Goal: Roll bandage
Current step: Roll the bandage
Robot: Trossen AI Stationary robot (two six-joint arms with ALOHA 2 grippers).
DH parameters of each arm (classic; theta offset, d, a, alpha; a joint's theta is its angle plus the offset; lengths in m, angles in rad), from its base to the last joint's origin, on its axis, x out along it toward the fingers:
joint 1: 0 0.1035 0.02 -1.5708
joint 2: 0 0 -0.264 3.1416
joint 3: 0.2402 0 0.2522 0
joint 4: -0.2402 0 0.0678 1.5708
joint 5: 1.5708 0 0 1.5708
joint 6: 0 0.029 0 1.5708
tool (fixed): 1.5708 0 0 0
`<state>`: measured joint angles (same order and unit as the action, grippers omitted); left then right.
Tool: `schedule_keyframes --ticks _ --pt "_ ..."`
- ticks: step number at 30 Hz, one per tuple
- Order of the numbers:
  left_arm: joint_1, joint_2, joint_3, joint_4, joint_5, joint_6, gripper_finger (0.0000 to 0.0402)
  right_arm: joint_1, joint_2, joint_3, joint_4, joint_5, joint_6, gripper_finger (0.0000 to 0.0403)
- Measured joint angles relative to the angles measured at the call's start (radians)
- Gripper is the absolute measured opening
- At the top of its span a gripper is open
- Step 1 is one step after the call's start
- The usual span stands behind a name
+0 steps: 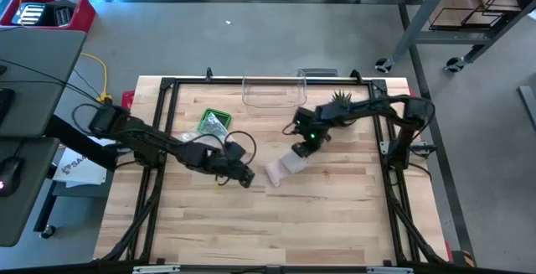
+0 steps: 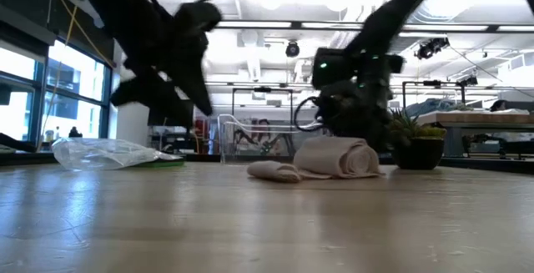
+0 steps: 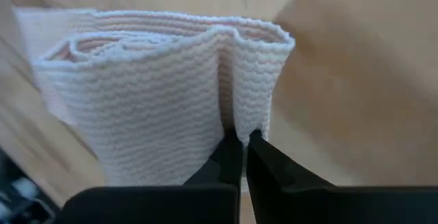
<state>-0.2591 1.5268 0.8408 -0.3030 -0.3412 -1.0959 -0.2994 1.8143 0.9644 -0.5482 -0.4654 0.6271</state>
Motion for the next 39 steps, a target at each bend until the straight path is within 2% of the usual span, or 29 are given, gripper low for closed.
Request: schedule_keyframes --ticks 5,11,17,21,23,27,30,35,39 --pt "0.020 -0.058 -0.026 -0.054 0.040 0.176 0.0168 0.108 -0.115 -0.199 0.287 0.003 0.341 0.0001" --pt "0.065 -0.046 -0.081 0.009 0.184 0.296 0.0168 0.268 -0.165 -0.312 0.527 0.129 0.703 0.0001" --pt "0.058 -0.043 -0.083 0.166 0.286 0.447 0.0168 0.320 -0.165 -0.313 0.554 0.194 0.800 0.0000" --pt "0.033 -0.043 -0.083 0.212 0.286 0.446 0.0168 0.311 -0.165 -0.312 0.555 0.202 0.812 0.0000" --pt "0.012 -0.035 -0.083 0.233 0.252 0.443 0.0166 0.305 -0.165 -0.312 0.555 0.205 0.806 0.0000" --pt "-0.027 0.018 -0.082 0.346 0.167 0.320 0.0153 0.298 -0.165 -0.312 0.564 0.205 0.786 0.0000" --pt "-0.060 0.094 -0.081 0.427 0.111 0.100 0.0151 0.298 -0.165 -0.312 0.565 0.205 0.781 0.0000" --pt "-0.121 0.166 -0.083 0.464 0.038 -0.338 0.0164 0.306 -0.165 -0.312 0.566 0.205 0.762 0.0000" --pt "-0.134 0.184 -0.080 0.615 0.024 -0.501 0.0170 0.306 -0.165 -0.312 0.566 0.204 0.717 0.0000"
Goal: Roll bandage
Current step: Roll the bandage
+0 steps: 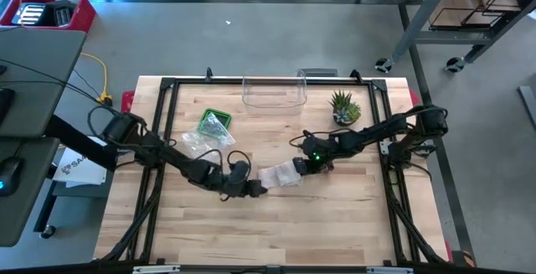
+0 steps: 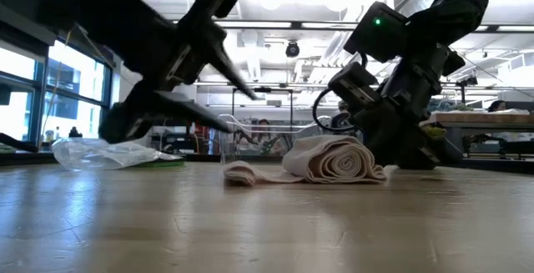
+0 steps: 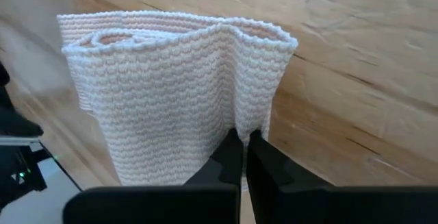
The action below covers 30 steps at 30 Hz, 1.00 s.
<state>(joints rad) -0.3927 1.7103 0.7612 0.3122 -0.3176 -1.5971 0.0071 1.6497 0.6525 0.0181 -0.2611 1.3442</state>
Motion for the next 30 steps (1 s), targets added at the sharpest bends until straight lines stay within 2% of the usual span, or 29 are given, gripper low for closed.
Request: schedule_keyframes --ticks 4,8,17,21,24,27,30 --pt "-0.010 0.027 0.023 -0.116 0.021 -0.099 0.0170 0.000 0.000 0.000 0.001 0.000 -0.026 0.0000" --pt "-0.026 0.044 0.087 -0.166 0.017 -0.101 0.0170 0.000 0.000 0.000 0.000 -0.006 -0.044 0.0000" --pt "-0.006 0.193 0.359 -0.581 0.044 -0.076 0.0170 0.000 0.001 0.001 0.002 -0.012 -0.063 0.0000" --pt "0.016 0.251 0.425 -0.592 0.112 0.006 0.0170 0.000 0.001 0.001 0.001 -0.019 -0.066 0.0000" --pt "0.027 0.281 0.445 -0.613 0.133 -0.004 0.0170 -0.001 0.001 0.001 0.001 -0.026 -0.068 0.0000" --pt "0.033 0.287 0.446 -0.625 0.129 -0.053 0.0170 0.000 0.001 0.000 0.001 -0.031 -0.067 0.0000" --pt "0.024 0.275 0.445 -0.663 0.073 -0.126 0.0170 0.002 0.001 0.001 0.001 -0.034 -0.069 0.0000"
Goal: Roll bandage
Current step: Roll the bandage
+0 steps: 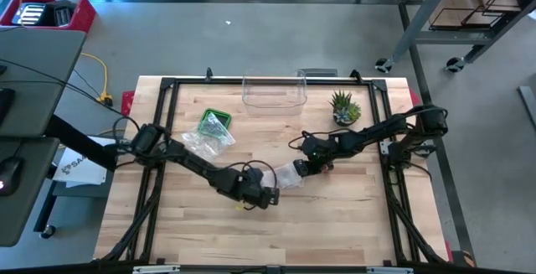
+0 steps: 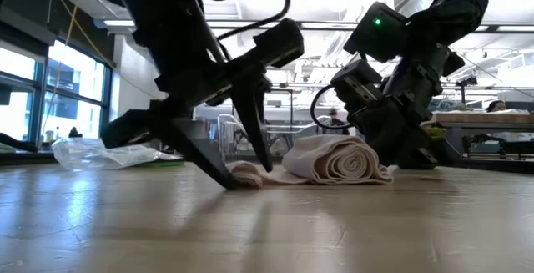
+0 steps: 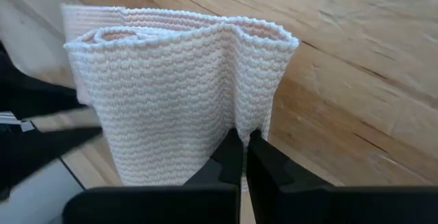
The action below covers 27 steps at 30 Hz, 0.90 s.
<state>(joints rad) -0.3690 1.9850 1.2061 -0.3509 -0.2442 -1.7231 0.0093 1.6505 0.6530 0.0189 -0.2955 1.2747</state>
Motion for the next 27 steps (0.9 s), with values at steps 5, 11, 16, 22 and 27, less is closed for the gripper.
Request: schedule_keyframes --ticks 5,11,16,22,27 --pt "-0.029 -0.023 -0.004 -0.136 -0.112 -0.173 0.0165 0.000 0.000 0.000 0.000 0.000 0.000 0.0000" --pt "-0.033 -0.019 -0.003 -0.155 -0.113 -0.175 0.0145 0.000 0.000 0.000 -0.003 -0.012 -0.026 0.0000" --pt "-0.031 -0.021 -0.005 -0.154 -0.100 -0.083 0.0130 0.000 0.000 0.000 -0.005 -0.015 -0.027 0.0000" --pt "-0.017 -0.017 0.053 -0.314 -0.072 0.059 0.0086 0.000 0.000 0.000 -0.005 -0.014 -0.036 0.0000" --pt "-0.047 -0.022 0.148 -0.652 -0.185 -0.036 0.0008 0.000 0.000 0.000 -0.005 -0.012 -0.037 0.0000"
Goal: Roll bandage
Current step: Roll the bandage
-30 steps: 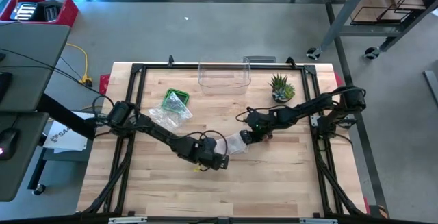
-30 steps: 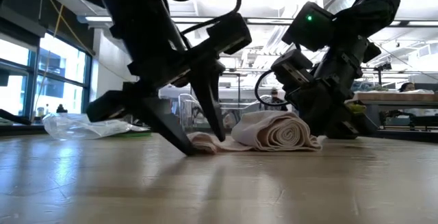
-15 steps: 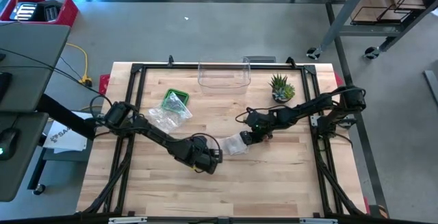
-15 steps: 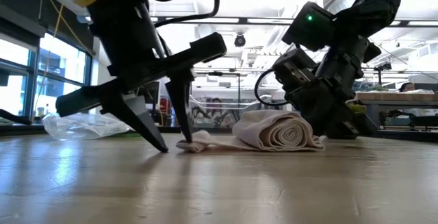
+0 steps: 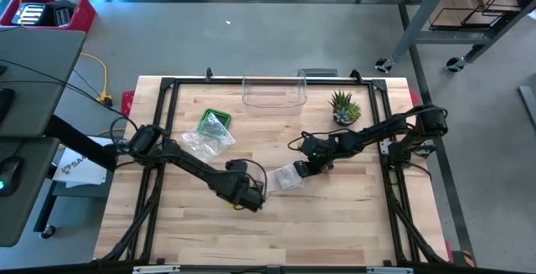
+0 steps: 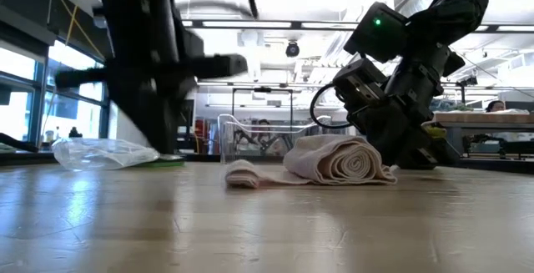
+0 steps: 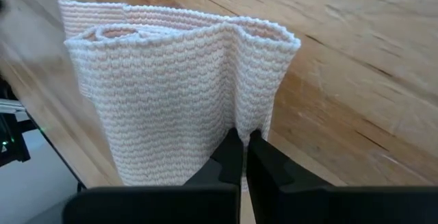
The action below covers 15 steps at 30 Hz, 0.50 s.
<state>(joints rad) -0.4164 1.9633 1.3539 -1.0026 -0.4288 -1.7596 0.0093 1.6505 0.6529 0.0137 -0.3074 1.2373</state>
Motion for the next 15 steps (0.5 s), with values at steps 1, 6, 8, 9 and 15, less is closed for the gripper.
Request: schedule_keyframes --ticks 1,6,8,9,15 --pt "-0.008 -0.005 0.016 -0.033 -0.032 -0.012 0.0008 0.000 0.000 0.000 0.000 0.002 -0.001 0.0000" --pt "-0.012 -0.020 0.034 0.103 -0.130 0.160 0.0002 0.000 0.000 0.000 0.003 -0.005 -0.008 0.0000" --pt "0.012 -0.018 0.023 0.152 -0.152 0.241 0.0001 0.000 0.000 0.000 0.003 -0.020 -0.013 0.0000" --pt "0.032 -0.018 0.023 0.173 -0.139 0.285 0.0001 0.001 0.000 0.000 0.002 -0.025 -0.015 0.0000" --pt "0.196 -0.062 0.022 0.288 0.175 0.841 0.0001 0.002 0.000 0.000 0.001 -0.032 -0.016 0.0000"
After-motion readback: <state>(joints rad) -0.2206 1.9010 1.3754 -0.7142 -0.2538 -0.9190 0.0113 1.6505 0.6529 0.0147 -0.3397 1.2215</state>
